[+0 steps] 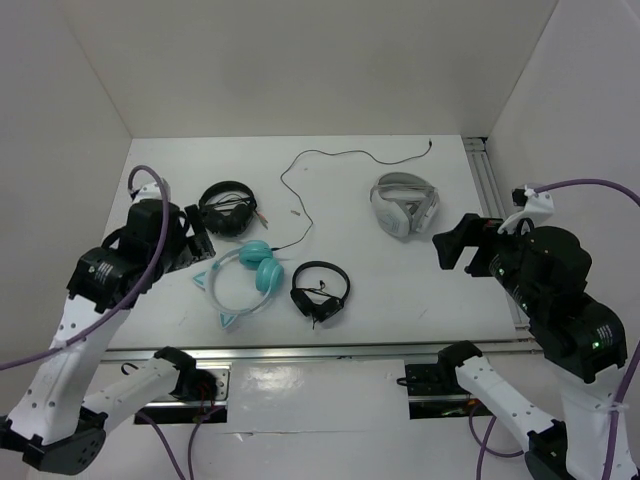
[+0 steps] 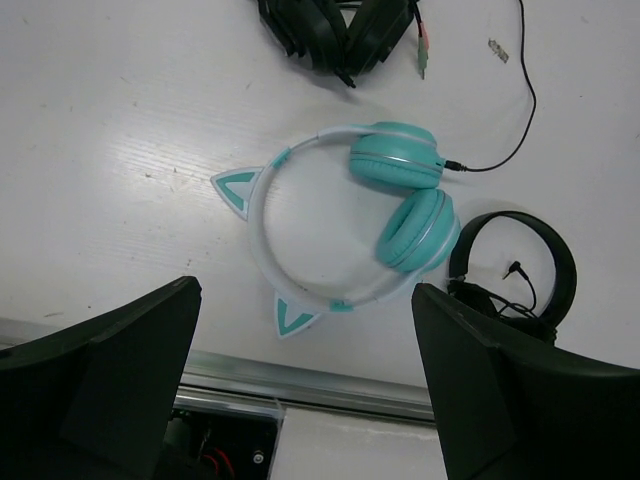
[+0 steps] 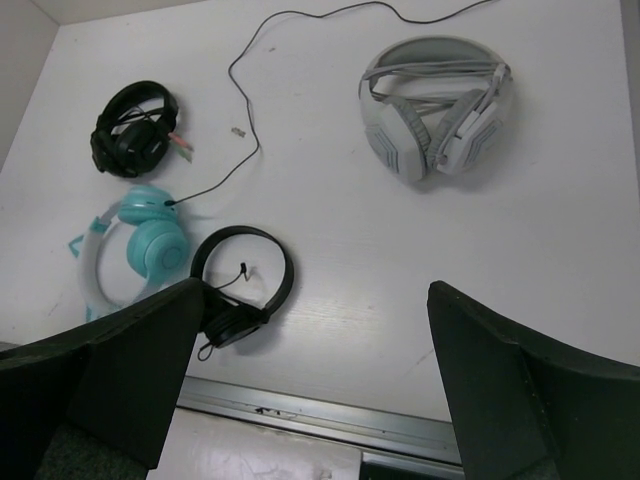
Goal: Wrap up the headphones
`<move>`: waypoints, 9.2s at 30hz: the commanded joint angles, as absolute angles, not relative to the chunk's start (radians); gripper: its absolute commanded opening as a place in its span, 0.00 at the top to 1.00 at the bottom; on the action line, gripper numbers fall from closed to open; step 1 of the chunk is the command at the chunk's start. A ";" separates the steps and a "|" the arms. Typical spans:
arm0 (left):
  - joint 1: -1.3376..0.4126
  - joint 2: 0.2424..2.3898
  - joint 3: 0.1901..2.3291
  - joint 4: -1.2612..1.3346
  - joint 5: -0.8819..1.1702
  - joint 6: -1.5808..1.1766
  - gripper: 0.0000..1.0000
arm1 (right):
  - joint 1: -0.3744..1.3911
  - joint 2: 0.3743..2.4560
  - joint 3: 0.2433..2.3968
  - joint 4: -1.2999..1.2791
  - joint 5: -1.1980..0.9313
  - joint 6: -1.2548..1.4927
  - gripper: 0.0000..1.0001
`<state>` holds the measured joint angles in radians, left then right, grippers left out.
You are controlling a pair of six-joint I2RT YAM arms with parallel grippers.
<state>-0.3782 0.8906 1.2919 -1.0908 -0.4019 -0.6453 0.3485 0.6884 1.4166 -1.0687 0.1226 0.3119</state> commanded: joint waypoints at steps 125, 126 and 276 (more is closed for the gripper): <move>-0.308 1.132 1.958 -1.132 -0.388 -0.680 1.00 | 0.733 0.953 0.690 0.266 0.152 0.207 1.00; -0.308 1.132 1.877 -1.106 -0.422 -0.670 1.00 | 0.758 0.933 0.710 0.224 0.217 0.196 1.00; -0.828 0.971 1.252 -0.879 -0.247 -0.322 1.00 | 0.862 1.318 1.361 -0.212 0.540 -0.319 0.91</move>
<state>-0.7818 1.0199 1.2236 -0.7696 -0.3046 -0.3882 0.9375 1.3170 1.3144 -0.3141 0.5419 -0.3012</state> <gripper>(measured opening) 0.240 0.086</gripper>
